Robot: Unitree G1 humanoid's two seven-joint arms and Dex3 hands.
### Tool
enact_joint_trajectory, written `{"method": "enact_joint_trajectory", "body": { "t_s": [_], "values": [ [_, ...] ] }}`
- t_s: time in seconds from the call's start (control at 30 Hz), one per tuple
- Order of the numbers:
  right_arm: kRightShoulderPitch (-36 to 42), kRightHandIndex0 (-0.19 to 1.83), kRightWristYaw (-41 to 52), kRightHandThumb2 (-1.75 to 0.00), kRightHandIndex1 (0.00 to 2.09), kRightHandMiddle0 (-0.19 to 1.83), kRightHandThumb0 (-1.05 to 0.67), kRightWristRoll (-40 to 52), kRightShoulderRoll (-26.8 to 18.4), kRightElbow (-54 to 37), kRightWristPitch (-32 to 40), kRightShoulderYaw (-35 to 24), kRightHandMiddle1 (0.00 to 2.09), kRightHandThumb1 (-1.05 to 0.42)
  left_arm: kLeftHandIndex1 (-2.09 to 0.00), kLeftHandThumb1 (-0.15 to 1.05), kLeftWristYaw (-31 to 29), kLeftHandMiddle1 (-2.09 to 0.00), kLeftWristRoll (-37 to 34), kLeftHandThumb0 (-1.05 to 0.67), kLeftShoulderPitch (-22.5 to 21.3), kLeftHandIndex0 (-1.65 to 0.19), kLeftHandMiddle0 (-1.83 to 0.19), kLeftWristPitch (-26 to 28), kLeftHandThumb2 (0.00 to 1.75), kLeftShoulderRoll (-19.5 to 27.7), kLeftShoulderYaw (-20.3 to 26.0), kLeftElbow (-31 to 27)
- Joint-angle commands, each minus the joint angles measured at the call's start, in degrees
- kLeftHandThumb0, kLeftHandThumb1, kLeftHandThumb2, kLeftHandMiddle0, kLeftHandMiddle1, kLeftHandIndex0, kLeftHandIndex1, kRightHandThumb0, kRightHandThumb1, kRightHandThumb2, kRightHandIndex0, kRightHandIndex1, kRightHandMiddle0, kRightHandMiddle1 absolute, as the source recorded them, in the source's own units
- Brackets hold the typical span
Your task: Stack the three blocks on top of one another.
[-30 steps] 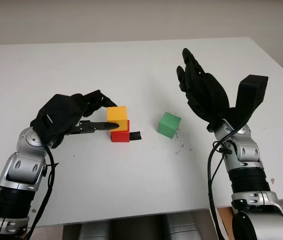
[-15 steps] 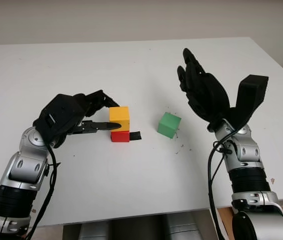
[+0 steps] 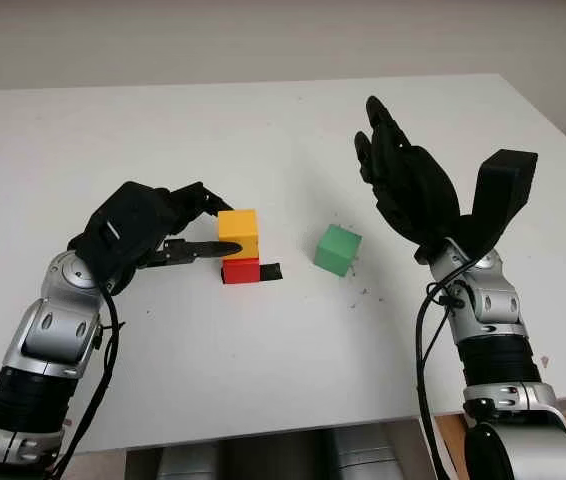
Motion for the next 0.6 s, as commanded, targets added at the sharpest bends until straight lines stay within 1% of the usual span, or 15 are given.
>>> {"method": "enact_joint_trajectory", "body": {
  "t_s": [0.0, 0.1, 0.23, 0.37, 0.47, 0.57],
  "values": [
    [-0.4, -0.19, 0.1, -0.66, 0.0, -0.19, -0.74, 0.3, -0.5, -0.7, 0.1, -0.1, 0.0, -1.05, -0.13, 0.96, 0.0, -0.06, 0.1, -0.75, -1.2, -0.15, 0.12, 0.1, 0.05, 0.3, 0.0, -1.2],
    [-0.4, -0.19, 0.3, -0.66, 0.0, -0.19, -0.74, 0.1, -0.7, -0.6, 0.0, 0.0, 0.0, -1.05, -0.09, 0.94, 0.3, -0.06, -0.1, -0.74, -1.0, -0.14, 0.12, 0.1, 0.04, 0.0, 0.3, -1.3],
    [-0.6, -0.19, 0.5, -0.66, 0.0, -0.19, -0.74, 0.1, -0.7, -0.3, -0.1, 0.0, 0.0, -1.05, -0.04, 0.94, 0.2, -0.06, -0.1, -0.75, -0.9, -0.06, 0.1, -1.2, 0.05, 0.4, 0.3, -0.8],
    [-0.9, -0.19, 0.5, -0.66, 0.0, -0.19, -0.74, 0.1, -0.7, 0.0, -0.2, 0.0, 0.0, -1.05, -0.01, 0.96, -0.8, -0.01, -0.7, -0.85, -0.8, 0.11, 0.18, -2.9, 0.06, 1.1, 0.5, -0.1],
    [-1.0, -0.19, 0.5, -0.65, 0.0, -0.19, -0.75, 0.1, -0.8, 0.2, -0.1, -0.1, 0.0, -1.05, 0.0, 0.97, -2.0, 0.0, -2.5, -0.88, -0.6, 0.17, 0.19, -2.8, 0.06, 1.0, 1.4, -0.5],
    [-1.0, -0.19, 0.6, -0.65, 0.0, -0.19, -0.75, 0.2, -0.8, 0.2, -0.1, -0.2, 0.0, -1.05, 0.0, 0.96, -3.8, 0.0, -5.8, -0.94, -0.2, 0.19, 0.19, -2.6, 0.05, 1.0, 3.2, -1.7]
  ]
}}
